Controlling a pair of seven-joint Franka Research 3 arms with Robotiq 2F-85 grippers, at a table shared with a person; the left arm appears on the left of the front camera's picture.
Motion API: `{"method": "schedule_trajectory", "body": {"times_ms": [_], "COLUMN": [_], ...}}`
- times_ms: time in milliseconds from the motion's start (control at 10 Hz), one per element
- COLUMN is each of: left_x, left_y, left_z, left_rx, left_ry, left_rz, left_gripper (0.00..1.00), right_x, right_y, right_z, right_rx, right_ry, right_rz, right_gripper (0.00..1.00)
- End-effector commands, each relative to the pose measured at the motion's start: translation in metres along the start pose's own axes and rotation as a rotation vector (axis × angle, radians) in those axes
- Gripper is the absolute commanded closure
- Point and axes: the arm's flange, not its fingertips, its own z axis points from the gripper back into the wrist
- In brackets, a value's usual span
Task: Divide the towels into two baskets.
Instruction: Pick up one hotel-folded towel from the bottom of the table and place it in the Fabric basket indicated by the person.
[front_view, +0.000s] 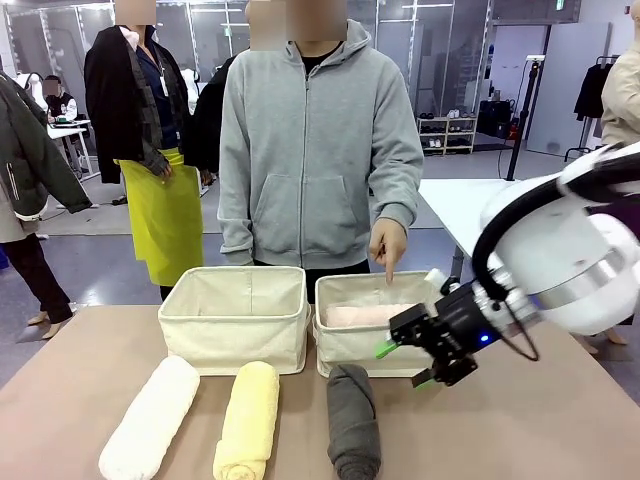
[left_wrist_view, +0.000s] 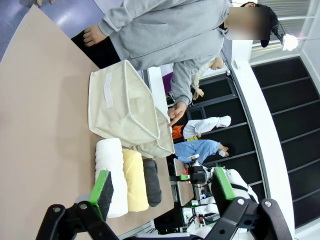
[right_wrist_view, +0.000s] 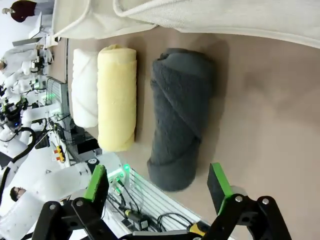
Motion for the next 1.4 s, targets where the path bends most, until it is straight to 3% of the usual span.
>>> {"method": "schedule_trajectory", "body": {"times_ms": [0, 100, 500, 900, 1000, 1300], "left_x": [-0.001, -0.001, -0.001, -0.001, -0.001, -0.001], "left_y": [-0.002, -0.002, -0.002, -0.002, -0.002, -0.002], "left_z": [0.004, 0.004, 0.004, 0.004, 0.004, 0.004], "left_rx": [-0.011, -0.011, -0.011, -0.011, -0.011, -0.011], "left_ry": [0.0, 0.0, 0.0, 0.0, 0.0, 0.0], "left_rz": [-0.008, -0.008, -0.008, -0.008, -0.008, -0.008], "left_gripper": [0.0, 0.0, 0.0, 0.0, 0.0, 0.0], "right_x": [0.016, 0.019, 0.018, 0.013, 0.012, 0.013], "right_y": [0.001, 0.001, 0.002, 0.001, 0.0, 0.0], "right_z": [-0.041, -0.055, -0.105, -0.117, -0.119, -0.121], "right_rx": [0.0, 0.043, -0.062, -0.111, -0.124, -0.142], "right_ry": [-0.013, -0.007, 0.06, 0.066, 0.076, 0.096], "right_rz": [0.021, 0.003, 0.027, 0.058, 0.067, 0.086], "right_gripper": [0.0, 0.0, 0.0, 0.0, 0.05, 0.36]}}
